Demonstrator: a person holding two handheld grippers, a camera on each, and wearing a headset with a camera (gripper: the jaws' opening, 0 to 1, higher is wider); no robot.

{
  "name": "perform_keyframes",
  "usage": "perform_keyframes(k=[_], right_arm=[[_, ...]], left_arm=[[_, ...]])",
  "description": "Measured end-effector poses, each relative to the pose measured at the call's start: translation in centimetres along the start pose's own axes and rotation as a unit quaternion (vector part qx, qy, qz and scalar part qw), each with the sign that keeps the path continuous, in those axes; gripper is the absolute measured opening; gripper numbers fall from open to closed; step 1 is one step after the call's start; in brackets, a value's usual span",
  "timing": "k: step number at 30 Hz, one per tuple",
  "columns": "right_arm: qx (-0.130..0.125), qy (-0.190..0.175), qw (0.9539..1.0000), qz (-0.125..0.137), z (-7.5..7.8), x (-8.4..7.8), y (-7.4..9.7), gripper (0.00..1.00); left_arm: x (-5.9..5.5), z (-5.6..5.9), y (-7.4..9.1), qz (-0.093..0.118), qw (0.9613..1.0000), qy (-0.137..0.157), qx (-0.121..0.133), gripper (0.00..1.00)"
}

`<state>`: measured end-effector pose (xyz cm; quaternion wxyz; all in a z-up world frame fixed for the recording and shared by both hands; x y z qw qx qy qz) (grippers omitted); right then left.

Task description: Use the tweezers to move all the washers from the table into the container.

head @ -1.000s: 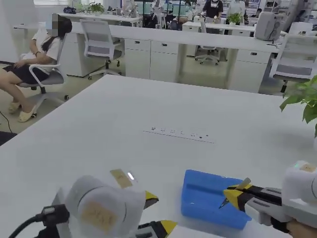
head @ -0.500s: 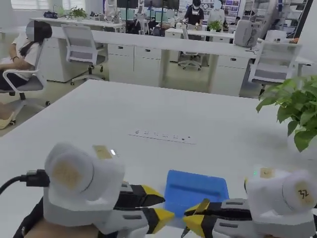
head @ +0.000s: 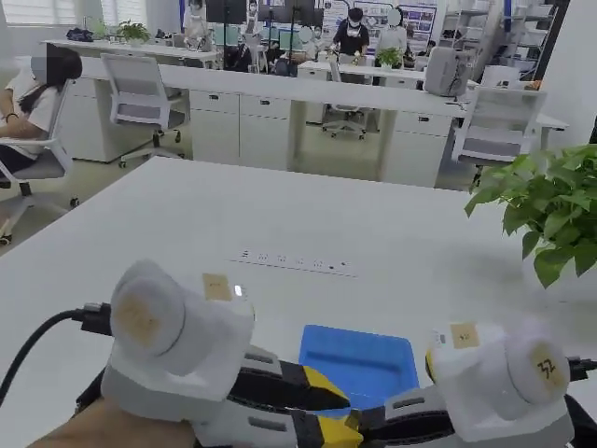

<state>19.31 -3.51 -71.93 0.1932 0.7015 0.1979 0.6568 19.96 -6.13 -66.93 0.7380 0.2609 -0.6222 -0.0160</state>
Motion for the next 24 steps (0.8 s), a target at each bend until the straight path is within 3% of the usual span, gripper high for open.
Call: perform_keyframes(k=[5,10,14,17,21,23,24], right_arm=[[0.006,0.002,1.0000,-0.003,-0.2,-0.2,-0.1,0.03],[0.007,0.003,1.0000,0.001,-0.2,-0.2,0.1,0.03],[0.008,-0.003,0.9999,0.008,-0.2,-0.3,0.3,0.03],[0.007,-0.007,0.9999,0.013,-0.2,-0.5,0.4,0.04],[0.004,-0.022,0.9995,0.023,-0.1,-0.6,0.7,0.05],[0.003,-0.029,0.9994,0.021,0.0,-1.0,0.7,0.06],[0.003,-0.037,0.9993,0.011,0.0,-1.5,0.6,0.08]], left_arm=[[0.5,0.4,-0.1,0.009,0.9997,0.006,-0.023,0.05],[0.2,0.3,-0.2,-0.008,0.9994,-0.012,-0.030,0.00],[0.3,0.5,-0.4,-0.013,0.9989,-0.007,-0.044,0.00],[0.4,0.7,-0.8,-0.020,0.9979,-0.035,-0.050,0.00],[0.6,0.6,-1.0,-0.025,0.9974,-0.039,-0.056,0.00],[1.0,0.7,-1.0,-0.021,0.9971,-0.043,-0.060,0.00],[1.6,0.8,-0.9,-0.009,0.9969,-0.042,-0.066,0.00]])
Point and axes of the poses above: the centre of the closed fingertips' face, and the gripper's own axes: y roughly backward along the fingers, z roughly to its right, x roughly out of its top, the point moved 1 cm from there along y, roughly backward along the fingers, and after that the axes turned 2 degrees about y, right-handed, at the moved point
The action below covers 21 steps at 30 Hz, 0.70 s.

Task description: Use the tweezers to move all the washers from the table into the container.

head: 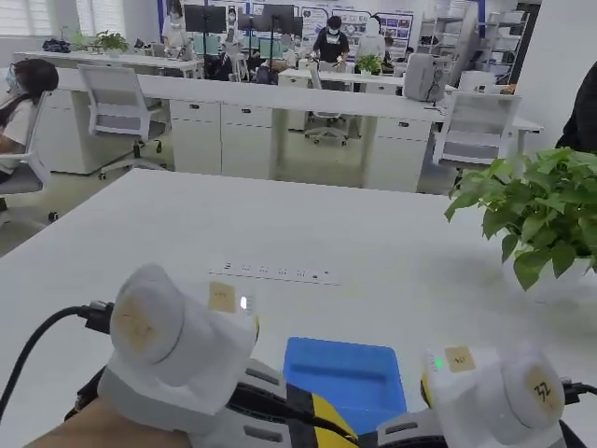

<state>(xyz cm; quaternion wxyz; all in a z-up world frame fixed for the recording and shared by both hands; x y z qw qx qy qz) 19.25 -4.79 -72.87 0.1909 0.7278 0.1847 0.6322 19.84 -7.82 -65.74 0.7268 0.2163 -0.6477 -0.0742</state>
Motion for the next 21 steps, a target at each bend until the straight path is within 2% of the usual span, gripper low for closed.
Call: perform_keyframes(k=[3,8,13,18,21], right_arm=[[0.000,-0.004,1.0000,0.009,0.0,-0.2,0.0,0.09],[-0.001,-0.014,0.9999,0.009,0.3,-0.8,-0.1,0.10],[-0.003,-0.018,0.9997,0.014,0.5,-0.9,-0.1,0.09],[-0.017,-0.024,0.9995,0.007,1.4,-1.7,-0.1,0.07],[-0.021,-0.027,0.9993,-0.015,1.9,-2.9,-0.1,0.07]], left_arm=[[0.6,0.0,0.1,-0.003,0.9999,-0.010,-0.007,0.00],[1.4,0.2,0.1,-0.003,0.9995,-0.024,-0.018,0.00],[1.8,0.0,0.1,-0.008,0.9992,-0.032,-0.022,0.00],[1.0,-0.7,0.1,-0.017,0.9993,-0.030,-0.015,0.00],[-0.3,-1.3,0.1,-0.030,0.9994,-0.017,-0.007,0.00]])
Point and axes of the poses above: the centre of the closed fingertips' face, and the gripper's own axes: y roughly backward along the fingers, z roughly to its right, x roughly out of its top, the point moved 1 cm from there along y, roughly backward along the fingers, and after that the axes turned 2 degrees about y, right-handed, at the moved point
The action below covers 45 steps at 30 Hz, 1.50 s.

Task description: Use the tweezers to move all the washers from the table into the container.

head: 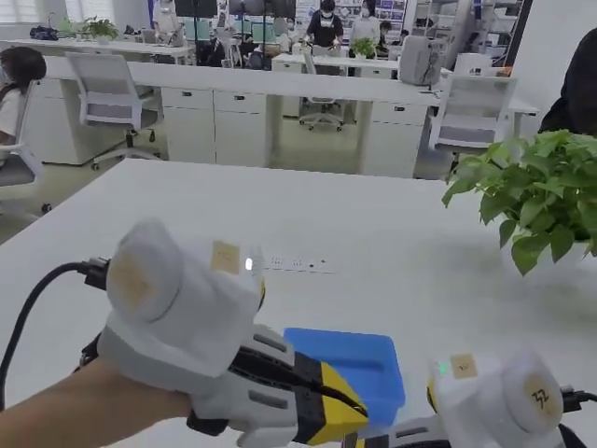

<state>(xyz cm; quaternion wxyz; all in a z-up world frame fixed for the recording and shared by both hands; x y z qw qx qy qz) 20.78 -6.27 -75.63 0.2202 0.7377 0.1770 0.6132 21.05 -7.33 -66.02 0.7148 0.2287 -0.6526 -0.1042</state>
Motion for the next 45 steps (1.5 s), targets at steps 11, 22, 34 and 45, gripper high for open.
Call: perform_keyframes(k=[11,22,34,45], right_arm=[[-0.018,0.057,0.9951,-0.079,1.5,-2.4,-0.5,0.02],[-0.031,0.089,0.9830,-0.158,3.3,-4.5,-0.8,0.01],[-0.036,0.159,0.9574,-0.238,5.1,-7.5,-0.8,0.01],[-0.029,0.206,0.9405,-0.269,6.3,-9.0,-1.5,0.01]], left_arm=[[-2.4,-1.2,-0.7,-0.017,0.9995,0.010,0.024,0.00],[-5.9,-3.4,-1.6,-0.076,0.9948,0.051,0.046,0.00],[-9.9,-3.6,-3.8,-0.128,0.9917,0.009,0.010,0.00],[-14.2,-5.2,-5.8,-0.166,0.9858,-0.002,0.026,0.14]])
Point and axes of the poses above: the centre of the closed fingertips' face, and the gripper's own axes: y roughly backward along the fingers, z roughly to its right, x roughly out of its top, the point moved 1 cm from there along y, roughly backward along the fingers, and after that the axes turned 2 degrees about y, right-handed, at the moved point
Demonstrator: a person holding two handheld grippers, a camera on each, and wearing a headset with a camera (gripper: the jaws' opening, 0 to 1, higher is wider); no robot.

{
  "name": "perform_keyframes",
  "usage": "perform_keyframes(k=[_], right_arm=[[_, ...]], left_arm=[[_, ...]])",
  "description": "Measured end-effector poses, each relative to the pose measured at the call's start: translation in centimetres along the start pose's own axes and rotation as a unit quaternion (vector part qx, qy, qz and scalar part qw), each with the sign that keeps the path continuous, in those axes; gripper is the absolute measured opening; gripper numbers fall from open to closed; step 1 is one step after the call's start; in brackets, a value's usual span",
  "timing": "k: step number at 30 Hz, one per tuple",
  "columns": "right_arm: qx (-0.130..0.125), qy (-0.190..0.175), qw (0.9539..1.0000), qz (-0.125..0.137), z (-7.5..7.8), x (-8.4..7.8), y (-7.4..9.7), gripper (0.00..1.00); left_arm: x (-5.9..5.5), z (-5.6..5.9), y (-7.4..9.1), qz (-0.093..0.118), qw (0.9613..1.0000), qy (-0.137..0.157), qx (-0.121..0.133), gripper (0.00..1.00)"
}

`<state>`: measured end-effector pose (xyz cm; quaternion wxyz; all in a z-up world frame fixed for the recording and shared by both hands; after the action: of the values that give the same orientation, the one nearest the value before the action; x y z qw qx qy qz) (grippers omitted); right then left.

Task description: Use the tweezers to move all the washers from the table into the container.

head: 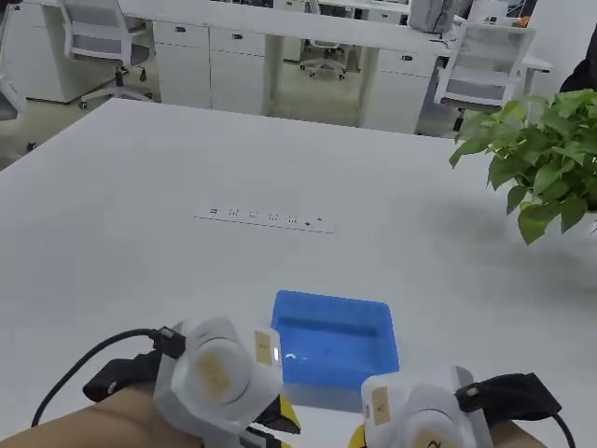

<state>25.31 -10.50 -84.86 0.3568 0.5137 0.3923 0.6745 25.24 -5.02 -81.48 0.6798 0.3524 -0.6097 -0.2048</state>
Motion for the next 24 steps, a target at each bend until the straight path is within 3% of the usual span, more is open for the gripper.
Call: perform_keyframes(k=[4,9,13,17,20,21,24], right_arm=[[0.007,0.000,1.0000,-0.006,0.1,-0.6,-0.6,0.01],[0.012,-0.002,0.9999,-0.007,0.0,-0.8,-1.3,0.01],[0.012,-0.005,0.9999,-0.008,0.1,-0.9,-1.7,0.01],[0.010,-0.011,0.9998,-0.011,0.1,-1.0,-2.1,0.02],[0.001,-0.025,0.9995,-0.021,0.1,-1.2,-2.5,0.03],[-0.002,-0.024,0.9997,-0.009,0.2,-0.7,-2.6,0.03],[-0.006,-0.032,0.9993,-0.015,0.3,-1.0,-2.5,0.04]], left_arm=[[-1.6,-0.1,-1.0,-0.025,0.9994,0.018,-0.014,0.12],[-2.6,-0.2,-1.9,-0.037,0.9990,0.019,-0.014,0.00],[-3.3,-0.2,-2.5,-0.046,0.9984,0.027,-0.017,0.00],[-4.0,-0.4,-2.9,-0.062,0.9979,0.004,-0.020,0.00],[-4.1,-0.5,-3.4,-0.074,0.9971,0.008,-0.019,0.00],[-4.3,-0.5,-3.5,-0.083,0.9964,0.001,-0.016,0.00],[-4.6,-0.6,-3.6,-0.099,0.9950,-0.002,-0.012,0.00]])
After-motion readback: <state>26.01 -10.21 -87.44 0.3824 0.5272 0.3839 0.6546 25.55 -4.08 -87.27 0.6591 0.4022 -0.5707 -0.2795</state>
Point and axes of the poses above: the centre of the closed fingertips' face, and the gripper's own axes: y roughly backward along the fingers, z roughly to its right, x roughly out of its top, the point moved 1 cm from there along y, roughly backward along the fingers, and after that the axes turned 2 degrees about y, right-handed, at the moved point
